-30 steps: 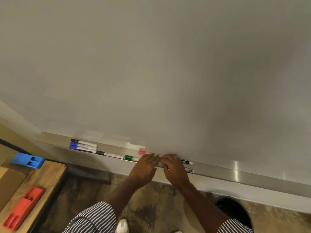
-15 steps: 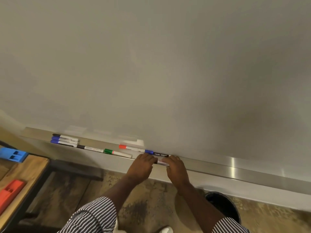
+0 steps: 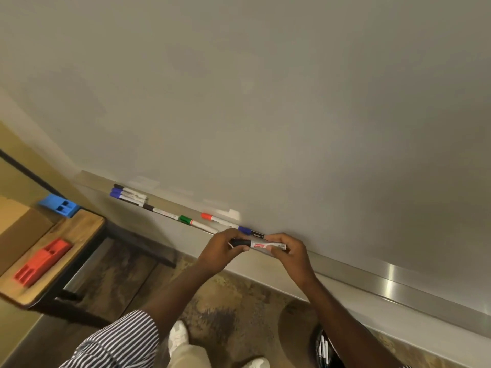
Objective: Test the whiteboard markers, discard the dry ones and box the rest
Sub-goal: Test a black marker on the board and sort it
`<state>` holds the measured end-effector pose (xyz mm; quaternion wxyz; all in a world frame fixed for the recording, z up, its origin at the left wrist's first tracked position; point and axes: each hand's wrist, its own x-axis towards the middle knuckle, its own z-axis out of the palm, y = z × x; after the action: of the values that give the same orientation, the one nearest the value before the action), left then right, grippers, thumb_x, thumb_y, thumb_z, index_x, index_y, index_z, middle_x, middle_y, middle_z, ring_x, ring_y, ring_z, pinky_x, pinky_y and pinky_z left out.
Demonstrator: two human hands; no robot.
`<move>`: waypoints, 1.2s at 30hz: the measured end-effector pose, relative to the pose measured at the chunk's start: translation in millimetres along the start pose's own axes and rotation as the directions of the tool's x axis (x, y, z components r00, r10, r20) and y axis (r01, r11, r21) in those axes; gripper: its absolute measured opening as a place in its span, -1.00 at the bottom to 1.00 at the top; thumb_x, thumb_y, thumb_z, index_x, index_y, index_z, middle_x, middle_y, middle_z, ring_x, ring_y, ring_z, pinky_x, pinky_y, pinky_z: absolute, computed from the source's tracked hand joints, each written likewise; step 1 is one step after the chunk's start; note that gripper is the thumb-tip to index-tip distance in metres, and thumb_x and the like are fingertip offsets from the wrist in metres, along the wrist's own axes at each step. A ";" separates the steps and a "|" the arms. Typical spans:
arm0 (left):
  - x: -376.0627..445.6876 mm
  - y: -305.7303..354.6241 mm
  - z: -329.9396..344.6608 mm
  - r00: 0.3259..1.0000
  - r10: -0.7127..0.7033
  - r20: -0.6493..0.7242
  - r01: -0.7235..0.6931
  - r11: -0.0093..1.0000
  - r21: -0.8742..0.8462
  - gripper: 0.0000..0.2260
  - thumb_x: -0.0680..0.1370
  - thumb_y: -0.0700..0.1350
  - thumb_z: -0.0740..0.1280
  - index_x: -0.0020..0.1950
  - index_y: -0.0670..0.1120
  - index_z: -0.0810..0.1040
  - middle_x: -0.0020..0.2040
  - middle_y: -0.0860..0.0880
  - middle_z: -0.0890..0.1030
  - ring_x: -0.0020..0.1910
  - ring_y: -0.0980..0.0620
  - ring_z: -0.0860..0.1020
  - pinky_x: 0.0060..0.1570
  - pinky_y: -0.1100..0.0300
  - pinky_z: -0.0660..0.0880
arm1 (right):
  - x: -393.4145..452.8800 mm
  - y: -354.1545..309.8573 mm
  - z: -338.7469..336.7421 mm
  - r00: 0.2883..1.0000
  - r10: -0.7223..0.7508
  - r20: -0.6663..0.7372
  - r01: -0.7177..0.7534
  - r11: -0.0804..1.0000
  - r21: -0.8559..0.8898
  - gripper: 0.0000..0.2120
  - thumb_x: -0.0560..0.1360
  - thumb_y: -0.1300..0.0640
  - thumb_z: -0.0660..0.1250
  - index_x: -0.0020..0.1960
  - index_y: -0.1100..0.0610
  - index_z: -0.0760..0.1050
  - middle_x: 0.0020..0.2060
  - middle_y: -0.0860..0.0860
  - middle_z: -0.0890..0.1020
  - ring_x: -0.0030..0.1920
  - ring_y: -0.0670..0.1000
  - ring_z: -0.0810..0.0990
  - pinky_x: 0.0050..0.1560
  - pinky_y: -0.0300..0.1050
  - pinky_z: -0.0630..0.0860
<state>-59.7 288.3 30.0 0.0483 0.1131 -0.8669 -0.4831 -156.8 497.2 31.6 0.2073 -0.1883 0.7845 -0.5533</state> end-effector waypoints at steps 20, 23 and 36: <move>-13.3 106.4 -58.7 0.926 -0.300 -0.230 -0.024 0.560 -0.828 -0.59 0.56 0.08 0.24 0.21 -0.19 0.60 0.01 -0.11 0.71 -0.03 -0.01 0.65 -0.09 0.19 0.60 | 0.8 -151.3 88.8 0.990 0.059 -0.129 0.056 0.671 0.740 -0.82 0.46 0.15 0.42 -0.04 0.25 0.66 -0.35 0.15 0.63 -0.41 0.03 0.54 -0.43 -0.15 0.48; -12.6 110.7 -67.7 0.916 -0.309 -0.258 -0.123 0.395 -0.911 -0.63 0.59 0.02 0.25 0.25 -0.20 0.57 0.16 -0.18 0.69 0.08 -0.05 0.65 -0.03 0.17 0.59 | 6.9 -169.5 107.3 0.979 0.085 -0.187 0.075 0.702 0.708 -0.82 0.44 0.08 0.45 -0.21 0.20 0.66 -0.37 0.15 0.63 -0.43 0.03 0.54 -0.44 -0.16 0.47; 1.4 97.5 -140.1 0.856 -0.485 -0.179 -0.148 0.103 -0.984 -0.87 0.66 -0.15 0.28 0.09 -0.17 0.60 0.04 -0.17 0.72 -0.13 0.03 0.69 -0.25 0.28 0.59 | 36.9 -215.4 191.9 0.902 0.195 -0.385 0.161 0.675 0.720 -0.79 0.60 0.18 0.37 -0.19 0.19 0.66 -0.39 0.14 0.61 -0.41 0.01 0.55 -0.37 -0.20 0.50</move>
<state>-48.6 221.7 186.7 0.2587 0.2677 -0.2659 -0.8892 -71.2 258.0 173.2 0.0920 0.0463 0.5212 -0.8472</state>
